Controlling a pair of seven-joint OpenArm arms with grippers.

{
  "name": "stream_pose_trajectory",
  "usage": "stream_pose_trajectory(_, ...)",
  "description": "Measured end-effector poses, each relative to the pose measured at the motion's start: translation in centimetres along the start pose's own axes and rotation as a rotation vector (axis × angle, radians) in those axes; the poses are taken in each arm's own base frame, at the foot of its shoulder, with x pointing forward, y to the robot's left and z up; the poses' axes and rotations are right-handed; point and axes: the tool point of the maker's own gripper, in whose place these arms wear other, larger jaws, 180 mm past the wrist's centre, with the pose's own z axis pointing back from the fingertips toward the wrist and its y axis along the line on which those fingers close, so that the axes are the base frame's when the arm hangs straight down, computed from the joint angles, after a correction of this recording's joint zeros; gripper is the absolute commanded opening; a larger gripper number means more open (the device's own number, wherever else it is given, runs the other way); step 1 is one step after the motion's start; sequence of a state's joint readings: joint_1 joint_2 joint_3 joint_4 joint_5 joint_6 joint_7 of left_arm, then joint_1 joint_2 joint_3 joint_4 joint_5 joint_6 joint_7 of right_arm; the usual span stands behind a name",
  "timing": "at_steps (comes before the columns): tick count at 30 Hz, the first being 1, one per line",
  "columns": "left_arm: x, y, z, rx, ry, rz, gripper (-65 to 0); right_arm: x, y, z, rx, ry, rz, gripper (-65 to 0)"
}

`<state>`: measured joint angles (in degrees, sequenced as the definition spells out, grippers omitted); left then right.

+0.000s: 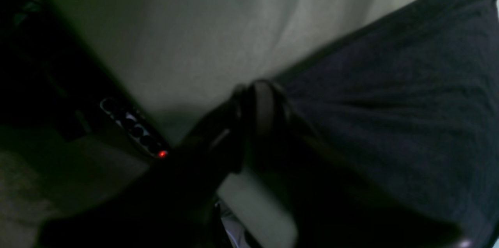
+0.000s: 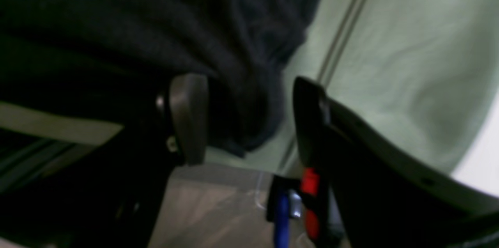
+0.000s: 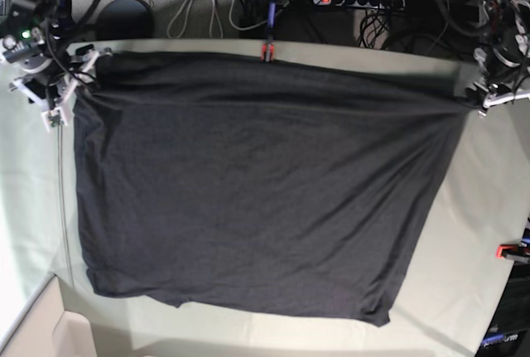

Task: Layout the t-shirt on the table in an organized manner, then fold the t-shirt properly
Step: 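Pull the held shirt edge taut with both grippers to flatten it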

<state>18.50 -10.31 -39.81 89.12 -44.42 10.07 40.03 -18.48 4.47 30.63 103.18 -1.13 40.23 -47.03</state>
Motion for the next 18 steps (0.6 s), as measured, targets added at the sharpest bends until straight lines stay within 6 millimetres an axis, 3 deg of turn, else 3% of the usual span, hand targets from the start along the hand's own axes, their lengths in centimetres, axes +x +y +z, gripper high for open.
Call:
stream_pose_trajectory(4,0.2,0.0,0.0,0.002,-0.006,-0.003,-38.6,1.1,-1.4,1.8,-0.076,-0.068,-0.089,-30.2)
stream_pose_trajectory(8,0.4,0.3,-0.1,0.009,-0.010,-0.008,-36.2,0.2,-3.1,3.1,-0.139,-0.053,-0.115,-30.2)
stream_pose_trajectory(11,-0.4,1.2,-0.6,0.030,0.015,0.010,-36.1,-1.0,-2.3,3.2,-0.118,-0.033,-0.114,-30.2)
stream_pose_trajectory(15,-2.3,3.5,-1.4,0.089,0.066,0.038,-36.1,-4.0,0.2,3.2,-0.076,0.042,-0.156,-30.2)
stream_pose_trajectory(18,-2.5,3.5,-1.9,0.093,0.076,0.054,-36.0,-3.4,1.0,2.9,-0.060,0.012,-0.179,-30.2)
